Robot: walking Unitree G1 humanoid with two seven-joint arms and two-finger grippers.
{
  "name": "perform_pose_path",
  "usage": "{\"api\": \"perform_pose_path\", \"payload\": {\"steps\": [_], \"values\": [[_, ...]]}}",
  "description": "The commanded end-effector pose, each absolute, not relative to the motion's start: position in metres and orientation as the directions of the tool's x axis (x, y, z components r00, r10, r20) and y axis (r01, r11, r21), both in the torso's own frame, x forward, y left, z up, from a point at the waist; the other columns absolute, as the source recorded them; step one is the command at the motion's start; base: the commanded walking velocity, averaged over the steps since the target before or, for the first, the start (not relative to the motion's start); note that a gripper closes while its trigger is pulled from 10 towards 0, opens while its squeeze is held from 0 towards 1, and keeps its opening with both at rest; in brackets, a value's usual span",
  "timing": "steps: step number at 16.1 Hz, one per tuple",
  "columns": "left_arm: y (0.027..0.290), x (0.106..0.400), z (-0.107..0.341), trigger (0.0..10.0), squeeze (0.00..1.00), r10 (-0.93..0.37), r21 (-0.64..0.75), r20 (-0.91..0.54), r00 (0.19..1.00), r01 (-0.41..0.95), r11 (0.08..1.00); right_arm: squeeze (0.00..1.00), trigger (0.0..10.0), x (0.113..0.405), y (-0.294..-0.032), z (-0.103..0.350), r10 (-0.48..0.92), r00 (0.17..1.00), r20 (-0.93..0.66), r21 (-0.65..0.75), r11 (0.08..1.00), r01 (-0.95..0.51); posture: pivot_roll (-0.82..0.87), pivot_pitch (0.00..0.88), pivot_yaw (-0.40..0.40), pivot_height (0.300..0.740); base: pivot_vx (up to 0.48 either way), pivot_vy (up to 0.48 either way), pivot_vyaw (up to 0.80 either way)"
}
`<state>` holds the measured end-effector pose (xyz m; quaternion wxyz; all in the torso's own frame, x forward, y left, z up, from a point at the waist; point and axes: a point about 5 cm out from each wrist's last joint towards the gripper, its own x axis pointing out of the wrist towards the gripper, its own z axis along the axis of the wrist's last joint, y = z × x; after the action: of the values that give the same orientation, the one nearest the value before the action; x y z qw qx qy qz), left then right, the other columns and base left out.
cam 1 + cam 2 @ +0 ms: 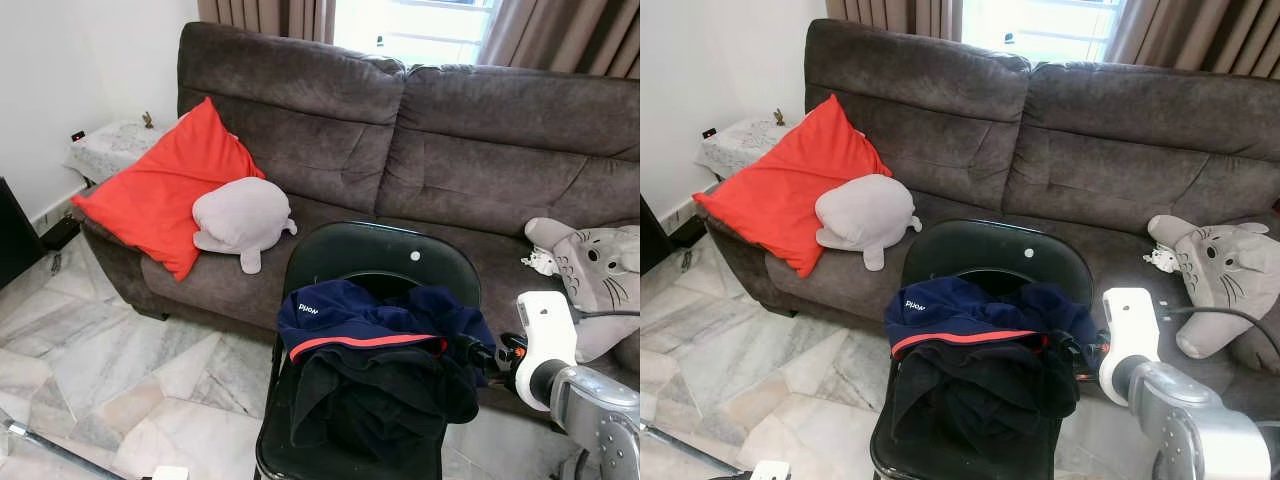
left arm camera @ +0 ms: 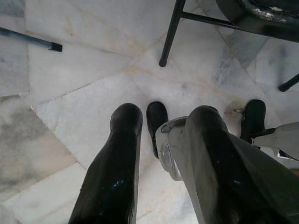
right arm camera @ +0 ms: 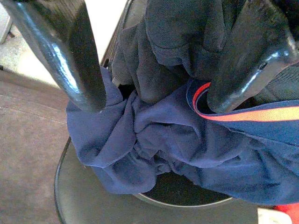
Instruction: Hang hanger
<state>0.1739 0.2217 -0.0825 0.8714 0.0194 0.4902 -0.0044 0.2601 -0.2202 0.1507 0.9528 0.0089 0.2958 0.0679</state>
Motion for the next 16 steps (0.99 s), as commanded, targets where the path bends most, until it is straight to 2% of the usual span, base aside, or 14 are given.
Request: {"api": "perform_pose_path", "payload": {"steps": [1, 16], "values": [[0.222, 0.172, -0.084, 10.0, 0.00, 0.011, 0.037, -0.863, 0.506, 0.042, 0.998, 0.00, 10.0, 0.263, -0.218, 0.154, 0.147, 0.820, -0.553, 0.050, 0.988, -0.144, 0.06, 0.000, -0.044, 0.740, 0.000, 0.000, 0.00], [0.223, 0.173, -0.083, 10.0, 0.00, 0.008, 0.041, -0.863, 0.504, 0.055, 0.998, 0.00, 10.0, 0.285, -0.209, 0.143, 0.202, 0.826, -0.526, 0.111, 0.979, -0.169, 0.07, 0.009, -0.038, 0.740, 0.000, 0.000, 0.00]]}}
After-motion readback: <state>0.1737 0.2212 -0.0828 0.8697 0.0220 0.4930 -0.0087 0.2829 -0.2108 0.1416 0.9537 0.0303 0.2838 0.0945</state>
